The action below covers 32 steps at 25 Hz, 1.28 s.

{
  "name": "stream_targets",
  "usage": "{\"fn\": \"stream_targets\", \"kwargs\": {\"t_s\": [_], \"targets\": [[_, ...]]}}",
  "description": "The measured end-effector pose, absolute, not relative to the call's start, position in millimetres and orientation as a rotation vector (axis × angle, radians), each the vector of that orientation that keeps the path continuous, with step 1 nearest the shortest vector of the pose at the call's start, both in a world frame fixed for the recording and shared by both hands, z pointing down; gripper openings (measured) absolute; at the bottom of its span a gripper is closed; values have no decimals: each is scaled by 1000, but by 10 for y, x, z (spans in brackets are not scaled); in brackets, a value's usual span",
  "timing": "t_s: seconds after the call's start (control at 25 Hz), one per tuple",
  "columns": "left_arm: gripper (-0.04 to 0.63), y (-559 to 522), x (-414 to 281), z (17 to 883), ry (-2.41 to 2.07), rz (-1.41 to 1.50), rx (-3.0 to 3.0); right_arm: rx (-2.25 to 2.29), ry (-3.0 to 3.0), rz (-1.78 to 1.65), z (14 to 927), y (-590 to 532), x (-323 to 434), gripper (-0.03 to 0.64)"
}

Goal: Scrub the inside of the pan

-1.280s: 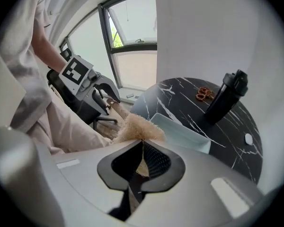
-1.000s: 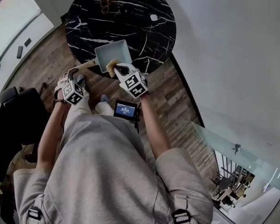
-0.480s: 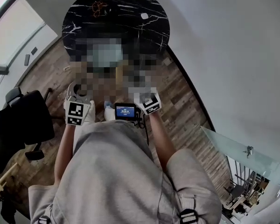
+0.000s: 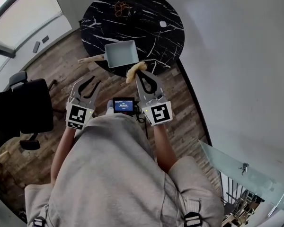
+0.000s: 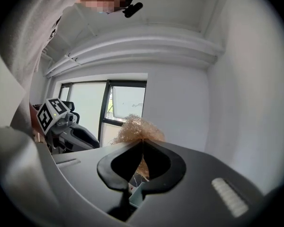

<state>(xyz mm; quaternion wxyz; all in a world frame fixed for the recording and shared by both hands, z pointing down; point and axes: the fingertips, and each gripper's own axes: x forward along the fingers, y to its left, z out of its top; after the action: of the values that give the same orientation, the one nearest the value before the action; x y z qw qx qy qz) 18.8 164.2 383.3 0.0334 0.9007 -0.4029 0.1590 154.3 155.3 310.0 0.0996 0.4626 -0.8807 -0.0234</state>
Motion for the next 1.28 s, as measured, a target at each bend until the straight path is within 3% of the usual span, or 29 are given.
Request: {"fn": "stream_targets", "kwargs": {"t_s": [0.32,0.72,1.0,1.28], "targets": [[80,1692,-131,3574,-1315,442,2869,1401,-2610,-253,2606,1693,1112,28],[58,1774,-276,2251,-1389,209,3120,1579,-2615,-465,1749,1936,976,28],[2,1966,-550,1307,-1576,-241,3141,1607,-2611,-594,1295,2127,830,26],[-2,1994,-513,1344,-1512,-252,3171,1605,-2599,-649,1148,2194,734,25]]}}
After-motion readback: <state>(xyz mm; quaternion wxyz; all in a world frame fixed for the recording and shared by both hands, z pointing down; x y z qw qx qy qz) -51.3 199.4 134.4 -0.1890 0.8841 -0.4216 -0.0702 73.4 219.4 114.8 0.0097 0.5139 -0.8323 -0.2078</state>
